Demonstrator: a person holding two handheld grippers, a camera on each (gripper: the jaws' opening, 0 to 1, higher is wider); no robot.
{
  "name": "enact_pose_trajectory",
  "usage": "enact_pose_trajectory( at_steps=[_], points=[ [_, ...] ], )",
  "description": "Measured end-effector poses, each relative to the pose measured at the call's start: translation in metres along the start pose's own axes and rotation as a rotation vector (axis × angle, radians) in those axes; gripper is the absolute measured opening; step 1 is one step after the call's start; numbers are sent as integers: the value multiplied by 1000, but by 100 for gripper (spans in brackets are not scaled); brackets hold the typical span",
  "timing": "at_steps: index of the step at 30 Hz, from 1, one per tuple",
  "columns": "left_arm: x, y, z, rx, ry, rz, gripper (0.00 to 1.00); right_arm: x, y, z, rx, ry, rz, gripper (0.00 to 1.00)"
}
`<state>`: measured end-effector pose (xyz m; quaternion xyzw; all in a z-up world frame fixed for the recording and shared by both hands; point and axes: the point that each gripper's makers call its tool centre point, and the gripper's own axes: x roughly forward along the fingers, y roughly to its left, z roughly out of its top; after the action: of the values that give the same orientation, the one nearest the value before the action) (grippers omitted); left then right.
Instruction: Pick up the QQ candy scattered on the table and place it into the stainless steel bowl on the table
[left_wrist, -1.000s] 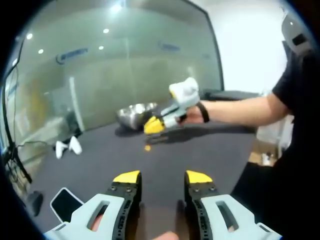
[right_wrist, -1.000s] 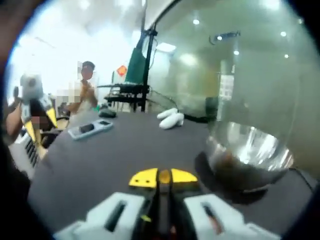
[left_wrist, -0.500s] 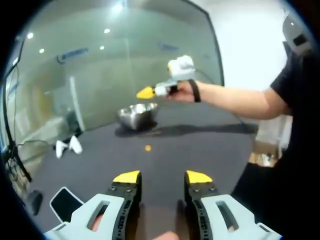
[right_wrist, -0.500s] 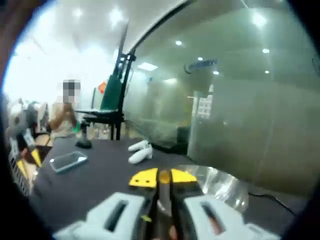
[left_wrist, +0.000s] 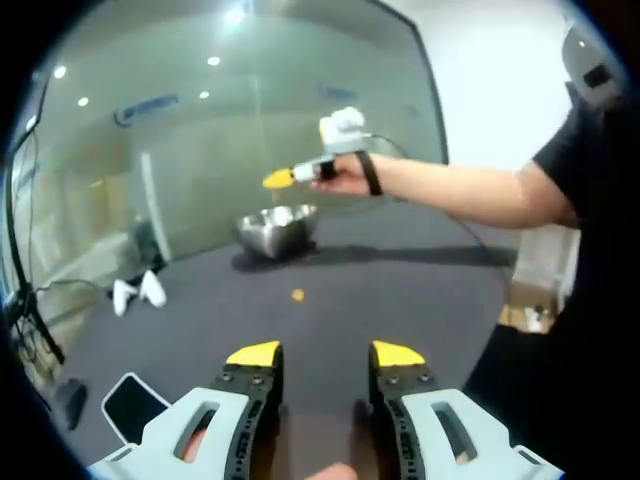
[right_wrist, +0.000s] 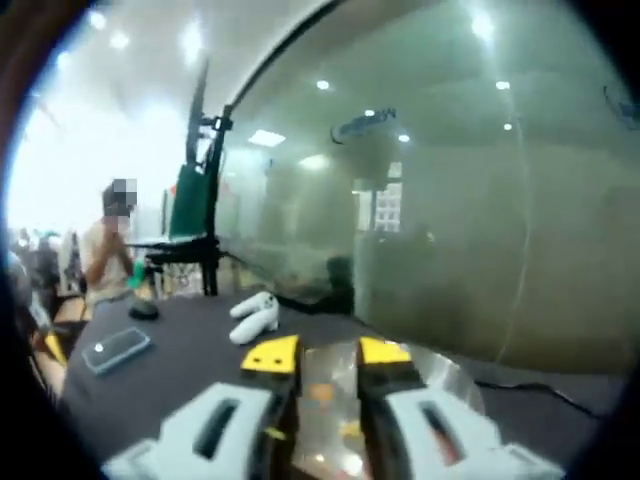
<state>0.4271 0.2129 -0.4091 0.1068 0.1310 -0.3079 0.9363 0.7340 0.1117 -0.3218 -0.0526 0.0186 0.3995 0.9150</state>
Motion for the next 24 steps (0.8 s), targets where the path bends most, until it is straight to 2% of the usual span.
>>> enact_pose_trajectory(
  at_steps=[4,9,24],
  points=[
    [0,0,-3,5,10,-1,36,-4,0,-6,-16,15,5,17],
    [1,-2,-1,1,6,-11,36,-5,-8,-5,-13,17,7,17],
    [3,-8,8,14,-10,-19,36,-17,2,1,-36,9,31,17]
  ],
)
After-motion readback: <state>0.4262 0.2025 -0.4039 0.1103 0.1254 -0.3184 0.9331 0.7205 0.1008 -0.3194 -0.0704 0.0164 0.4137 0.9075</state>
